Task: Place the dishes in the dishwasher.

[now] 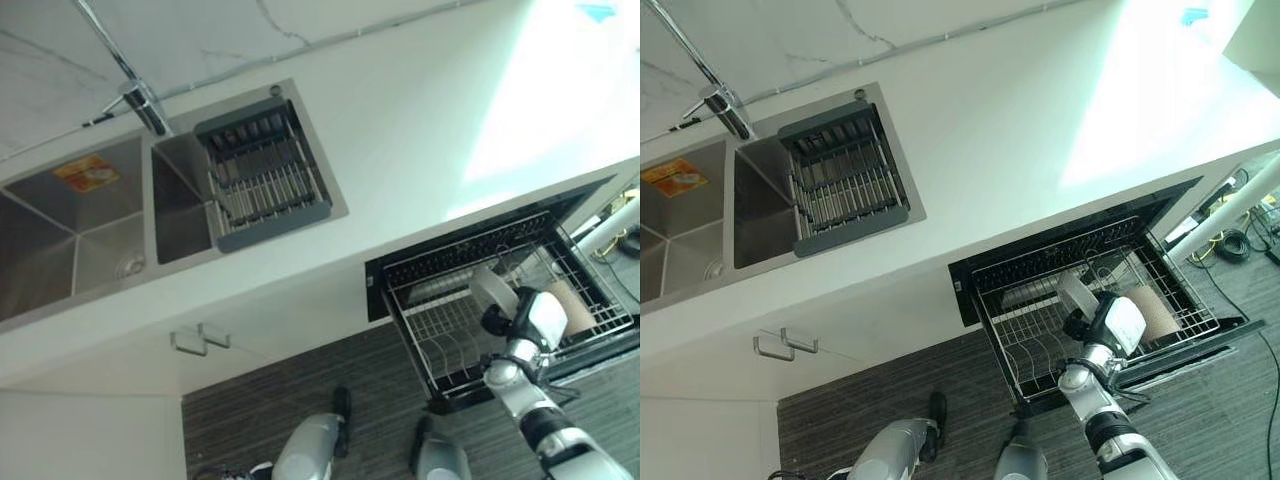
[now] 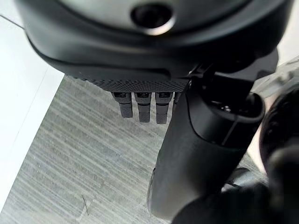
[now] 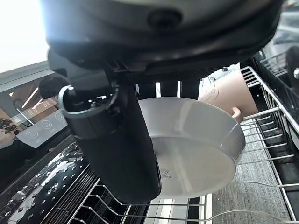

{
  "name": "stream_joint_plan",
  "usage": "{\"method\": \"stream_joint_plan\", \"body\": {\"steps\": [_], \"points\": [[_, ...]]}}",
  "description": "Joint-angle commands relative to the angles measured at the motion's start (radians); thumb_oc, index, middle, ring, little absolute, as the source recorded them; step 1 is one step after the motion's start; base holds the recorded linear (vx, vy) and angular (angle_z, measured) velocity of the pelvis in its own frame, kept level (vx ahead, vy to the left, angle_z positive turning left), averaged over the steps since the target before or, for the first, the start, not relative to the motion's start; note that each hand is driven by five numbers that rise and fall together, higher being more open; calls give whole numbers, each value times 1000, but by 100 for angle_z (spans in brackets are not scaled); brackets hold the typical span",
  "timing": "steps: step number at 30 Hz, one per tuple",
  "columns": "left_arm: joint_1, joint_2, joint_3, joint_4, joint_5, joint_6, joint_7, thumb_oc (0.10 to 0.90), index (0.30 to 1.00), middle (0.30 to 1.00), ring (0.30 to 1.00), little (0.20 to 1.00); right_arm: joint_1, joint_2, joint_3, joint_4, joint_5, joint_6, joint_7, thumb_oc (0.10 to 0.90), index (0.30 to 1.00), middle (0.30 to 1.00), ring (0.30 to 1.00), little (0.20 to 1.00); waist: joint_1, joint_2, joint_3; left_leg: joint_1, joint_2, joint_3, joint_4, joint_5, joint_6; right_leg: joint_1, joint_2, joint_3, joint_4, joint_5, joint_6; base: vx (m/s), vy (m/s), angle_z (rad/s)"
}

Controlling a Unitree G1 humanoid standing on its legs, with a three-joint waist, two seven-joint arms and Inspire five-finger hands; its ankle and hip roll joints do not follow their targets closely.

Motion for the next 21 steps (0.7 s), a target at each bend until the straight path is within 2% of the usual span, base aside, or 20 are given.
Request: {"method": "stream_joint_plan", "body": {"steps": [1,6,9,10,11,12,14,16,21], "points": [[12,-5,-41,-27,-50,-5,23,800,900,900,900,900,-139,-50,27,9,-67,-64,-44,400,300,300,300,300,14,-2,-17,16,11,-62,77,-208,-36,-24,-2,24,-56,12,24,-58,35,-1],[-24,-6,-70,-45,-83,-26,37,800,900,900,900,900,-192,-42,63,33,-82,-64,-19,400,300,300,300,300,11,18,30,-18,7,-62,77,-193,-35,-58,-7,24,-56,23,20,-73,47,0],[-43,-3,-82,-55,-99,-33,43,800,900,900,900,900,-223,-41,88,44,-72,-69,47,400,300,300,300,300,11,24,53,-39,6,-62,77,-186,-34,-79,-6,25,-56,29,17,-84,25,1],[-50,-1,-86,-59,-106,-34,44,800,900,900,900,900,-232,-42,98,46,-57,-75,95,442,364,364,364,364,12,25,61,-47,7,-62,77,-183,-35,-86,-7,25,-56,31,17,-77,16,2],[-55,1,-87,-59,-109,-36,44,800,900,900,900,900,-242,-43,104,52,-45,-70,145,555,533,533,533,533,13,25,66,-53,6,-64,77,-182,-35,-91,-8,25,-56,32,17,-96,-6,0],[-63,7,-89,-65,-110,-36,42,800,900,900,900,900,-254,-42,120,61,-28,-60,274,800,900,900,900,900,16,24,78,-58,6,-65,77,-181,-35,-96,-9,22,-56,34,16,-84,-39,1],[-76,17,-87,-72,-100,-33,40,800,900,900,900,900,-272,-35,142,83,97,-110,553,800,900,900,900,900,24,18,92,-62,9,-66,77,-180,-36,-96,-10,16,-56,33,15,-63,-65,1],[-91,40,-78,-96,-84,-7,24,800,900,900,900,900,-278,-25,145,95,175,-96,839,800,900,900,900,900,33,7,98,-65,14,-67,77,-175,-38,-97,-14,4,-56,37,17,-27,-84,7],[-126,69,-64,-115,-30,31,-14,800,900,900,900,900,-298,-29,169,191,231,-29,1191,800,900,900,900,900,58,-8,97,-71,23,-64,77,-162,-41,-98,-23,-26,-56,47,21,-5,-85,9]]}}
